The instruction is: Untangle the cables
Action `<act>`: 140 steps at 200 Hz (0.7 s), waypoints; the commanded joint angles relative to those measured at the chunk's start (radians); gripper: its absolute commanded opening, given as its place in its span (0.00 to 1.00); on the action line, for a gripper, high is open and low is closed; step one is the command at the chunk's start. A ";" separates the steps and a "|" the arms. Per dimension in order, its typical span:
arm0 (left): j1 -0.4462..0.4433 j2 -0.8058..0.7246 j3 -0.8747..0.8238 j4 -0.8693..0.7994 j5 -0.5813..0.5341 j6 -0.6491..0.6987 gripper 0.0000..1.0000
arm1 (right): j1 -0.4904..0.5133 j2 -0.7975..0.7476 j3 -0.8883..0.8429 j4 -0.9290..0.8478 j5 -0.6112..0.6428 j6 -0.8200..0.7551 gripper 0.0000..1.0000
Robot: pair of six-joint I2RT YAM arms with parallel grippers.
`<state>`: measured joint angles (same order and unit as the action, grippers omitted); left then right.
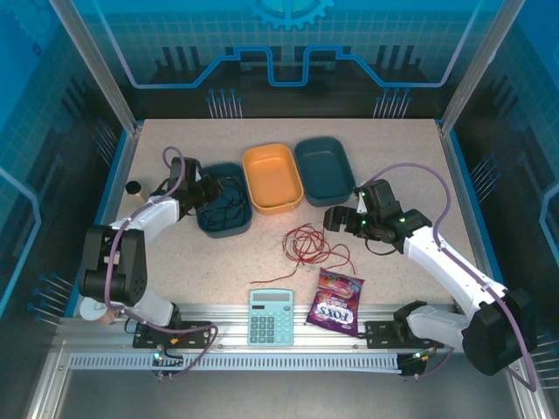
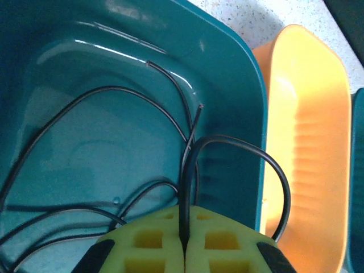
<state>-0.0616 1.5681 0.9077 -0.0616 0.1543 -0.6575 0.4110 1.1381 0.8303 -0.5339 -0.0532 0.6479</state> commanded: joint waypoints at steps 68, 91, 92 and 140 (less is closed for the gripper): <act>0.008 -0.049 0.065 -0.152 -0.109 0.114 0.31 | -0.019 -0.015 0.007 -0.017 0.007 -0.002 1.00; 0.007 -0.094 0.065 -0.179 -0.133 0.125 0.38 | -0.020 -0.007 0.006 -0.011 0.000 -0.002 1.00; 0.007 -0.096 0.064 -0.180 -0.134 0.124 0.38 | -0.018 -0.007 0.006 -0.010 0.000 -0.002 1.00; 0.008 -0.175 0.046 -0.223 -0.176 0.139 0.46 | -0.019 -0.006 0.002 -0.001 -0.010 0.002 1.00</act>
<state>-0.0616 1.4441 0.9474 -0.2359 0.0170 -0.5423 0.4110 1.1381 0.8303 -0.5331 -0.0540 0.6479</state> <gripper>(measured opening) 0.450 0.996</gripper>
